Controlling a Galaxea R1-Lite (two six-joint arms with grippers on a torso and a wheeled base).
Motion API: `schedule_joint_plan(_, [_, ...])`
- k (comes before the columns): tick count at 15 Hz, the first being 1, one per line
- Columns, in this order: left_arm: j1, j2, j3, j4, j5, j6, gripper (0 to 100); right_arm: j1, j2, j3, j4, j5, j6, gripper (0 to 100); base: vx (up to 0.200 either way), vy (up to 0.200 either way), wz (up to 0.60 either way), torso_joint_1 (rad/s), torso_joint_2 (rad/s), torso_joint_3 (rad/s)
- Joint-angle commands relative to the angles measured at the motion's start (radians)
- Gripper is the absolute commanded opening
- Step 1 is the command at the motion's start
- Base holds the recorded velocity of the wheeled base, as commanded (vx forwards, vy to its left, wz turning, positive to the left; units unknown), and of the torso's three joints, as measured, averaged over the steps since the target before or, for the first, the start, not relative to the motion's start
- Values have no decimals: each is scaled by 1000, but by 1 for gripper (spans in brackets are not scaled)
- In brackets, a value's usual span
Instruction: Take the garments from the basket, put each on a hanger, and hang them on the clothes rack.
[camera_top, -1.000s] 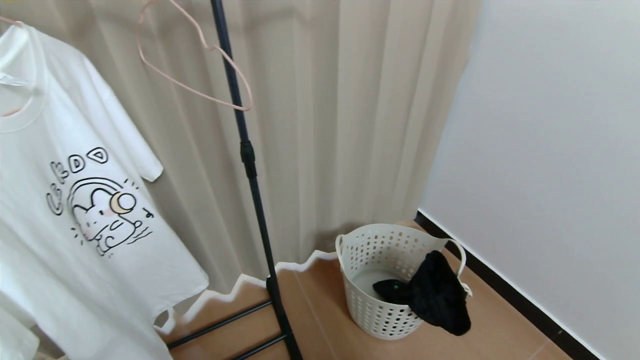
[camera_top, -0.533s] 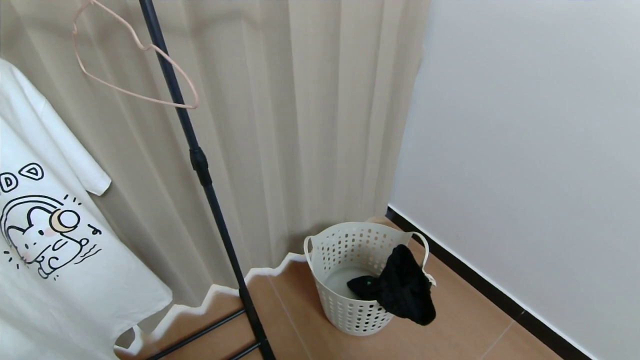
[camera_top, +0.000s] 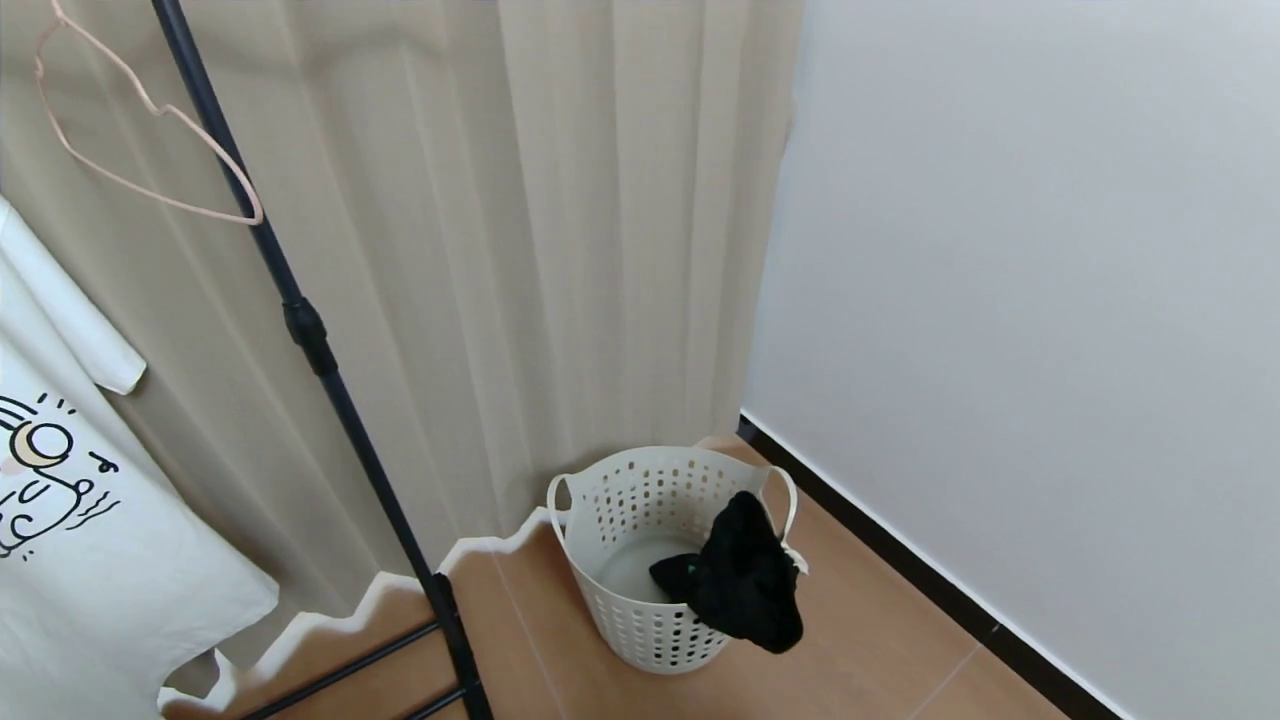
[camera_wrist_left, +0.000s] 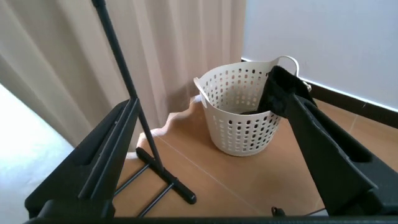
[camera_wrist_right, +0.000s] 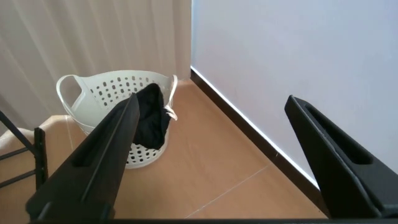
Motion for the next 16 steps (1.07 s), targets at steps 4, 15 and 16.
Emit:
schedule_joint_plan(4, [-1,1,0,-1,2,-1,100,0,0,0,1,0,0,100,150,150,0,2,2,4])
schedule_joint_plan(15, [-1,1,0,1,3,-4,100,0,0,0,1,0,0,100,0,0,0,0,1,-22])
schedule_joint_plan(16, [-1,1,0,1,3,-4,100,0,0,0,1,0,0,100,0,0,0,7,2,-168])
